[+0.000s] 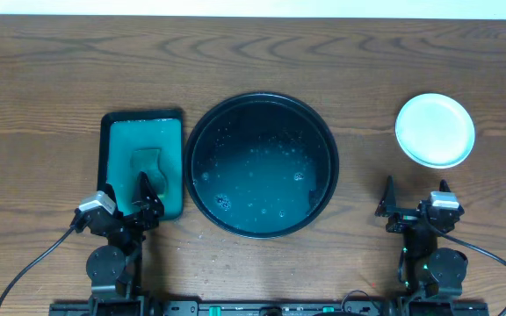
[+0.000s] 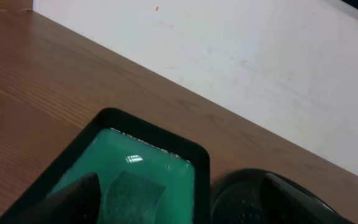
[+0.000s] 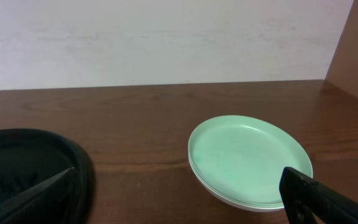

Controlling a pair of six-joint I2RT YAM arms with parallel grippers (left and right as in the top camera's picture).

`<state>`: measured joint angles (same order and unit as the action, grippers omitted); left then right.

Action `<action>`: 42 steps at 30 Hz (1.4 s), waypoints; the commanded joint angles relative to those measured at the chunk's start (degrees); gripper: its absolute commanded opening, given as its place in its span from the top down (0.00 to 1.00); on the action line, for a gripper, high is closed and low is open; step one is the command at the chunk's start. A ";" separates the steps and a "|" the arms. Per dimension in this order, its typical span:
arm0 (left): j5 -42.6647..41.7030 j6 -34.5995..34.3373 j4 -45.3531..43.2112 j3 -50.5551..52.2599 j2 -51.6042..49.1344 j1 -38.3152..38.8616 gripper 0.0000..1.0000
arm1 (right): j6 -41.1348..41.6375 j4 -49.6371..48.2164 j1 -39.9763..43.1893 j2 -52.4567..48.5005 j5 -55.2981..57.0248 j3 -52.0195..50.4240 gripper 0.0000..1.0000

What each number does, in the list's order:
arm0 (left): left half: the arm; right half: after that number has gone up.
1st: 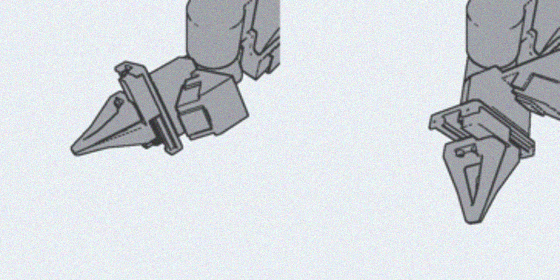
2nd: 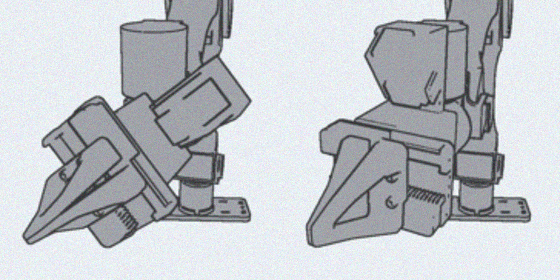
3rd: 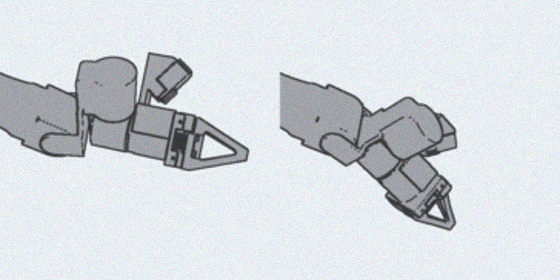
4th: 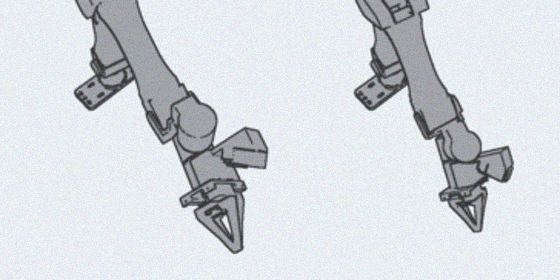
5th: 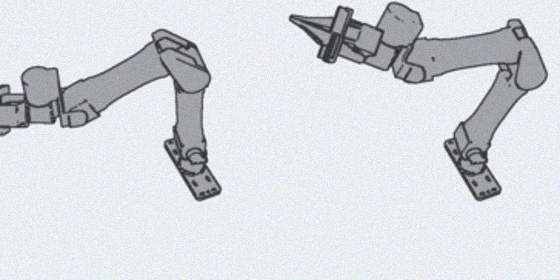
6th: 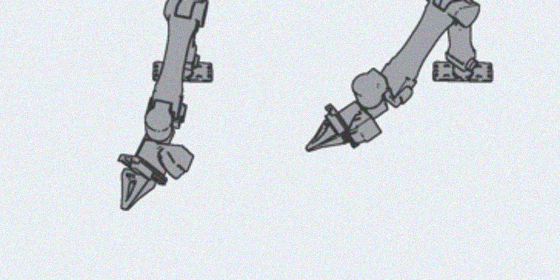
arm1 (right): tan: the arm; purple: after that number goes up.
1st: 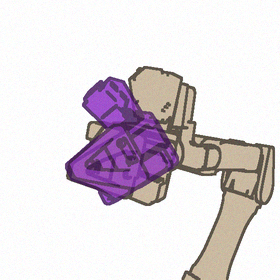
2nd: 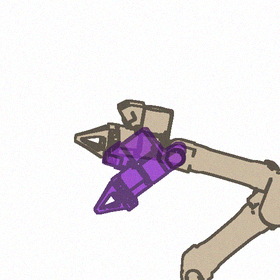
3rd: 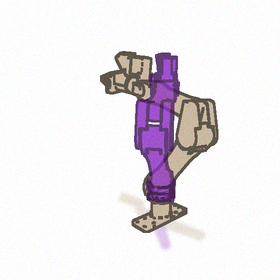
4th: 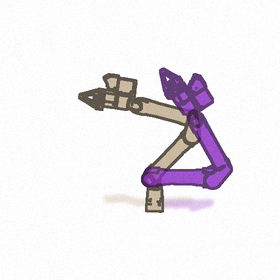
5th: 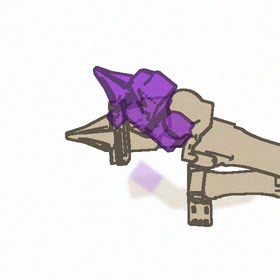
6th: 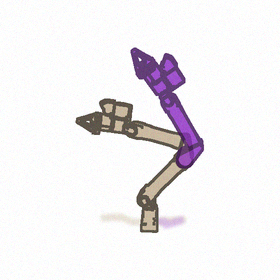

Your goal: Clean dirty plates on tray and stack at the side

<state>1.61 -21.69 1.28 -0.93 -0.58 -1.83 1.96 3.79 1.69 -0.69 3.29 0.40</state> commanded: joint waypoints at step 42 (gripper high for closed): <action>0.31 34.95 2.78 0.70 0.35 -0.24 0.18 | 0.59 0.09 0.50 0.35 0.94 -0.09 0.01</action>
<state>1.41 12.32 1.28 -0.95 -0.58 -1.83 1.96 3.77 1.69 -0.69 3.29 0.40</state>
